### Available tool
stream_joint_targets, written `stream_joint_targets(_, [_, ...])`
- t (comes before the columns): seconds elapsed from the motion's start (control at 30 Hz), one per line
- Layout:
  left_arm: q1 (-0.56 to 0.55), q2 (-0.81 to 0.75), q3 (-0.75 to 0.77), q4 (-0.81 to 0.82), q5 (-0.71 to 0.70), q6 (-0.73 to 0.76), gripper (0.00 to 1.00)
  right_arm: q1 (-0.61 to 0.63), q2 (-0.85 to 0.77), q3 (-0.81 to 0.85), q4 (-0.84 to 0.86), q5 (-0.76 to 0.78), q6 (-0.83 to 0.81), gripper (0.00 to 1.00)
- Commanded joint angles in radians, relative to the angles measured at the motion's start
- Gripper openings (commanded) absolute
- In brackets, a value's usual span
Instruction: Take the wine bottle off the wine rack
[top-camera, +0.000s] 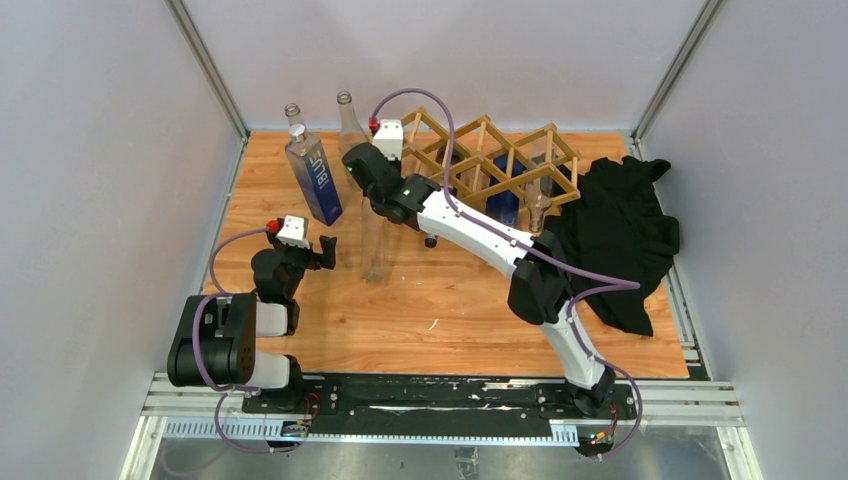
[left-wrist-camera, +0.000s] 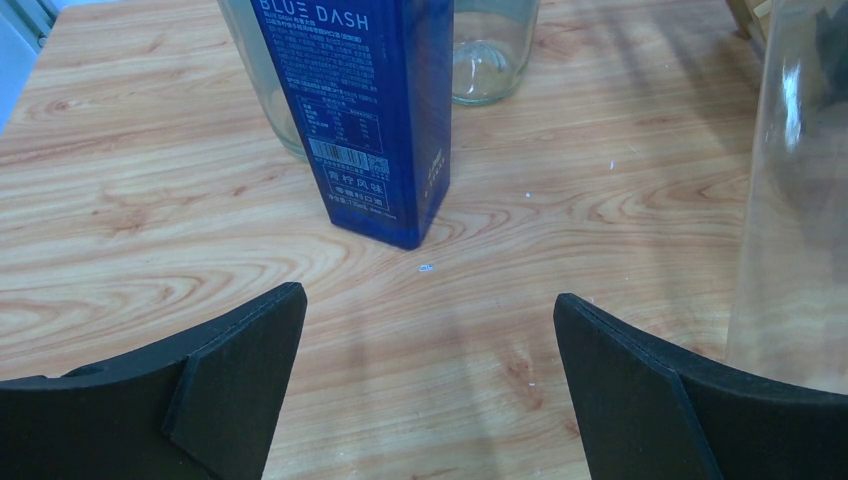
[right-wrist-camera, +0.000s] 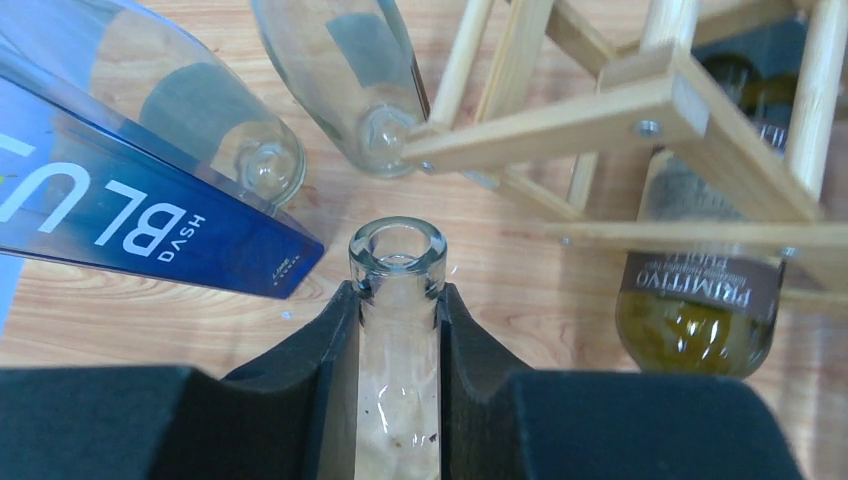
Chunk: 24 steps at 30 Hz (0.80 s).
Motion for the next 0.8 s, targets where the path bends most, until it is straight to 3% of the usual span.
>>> stream_joint_targets(0.0, [0.006, 0.005, 0.014, 0.038, -0.008, 0.003, 1.00, -0.012, -0.032, 0.029, 0.171, 0.035, -0.219, 0.00])
stream_joint_targets(0.53, [0.006, 0.005, 0.014, 0.039, -0.008, 0.003, 1.00, -0.018, -0.096, -0.154, 0.718, -0.060, -0.491, 0.00])
stream_joint_targets(0.77, [0.006, 0.004, 0.014, 0.039, -0.008, 0.003, 1.00, -0.019, -0.046, -0.117, 0.896, -0.114, -0.534, 0.00])
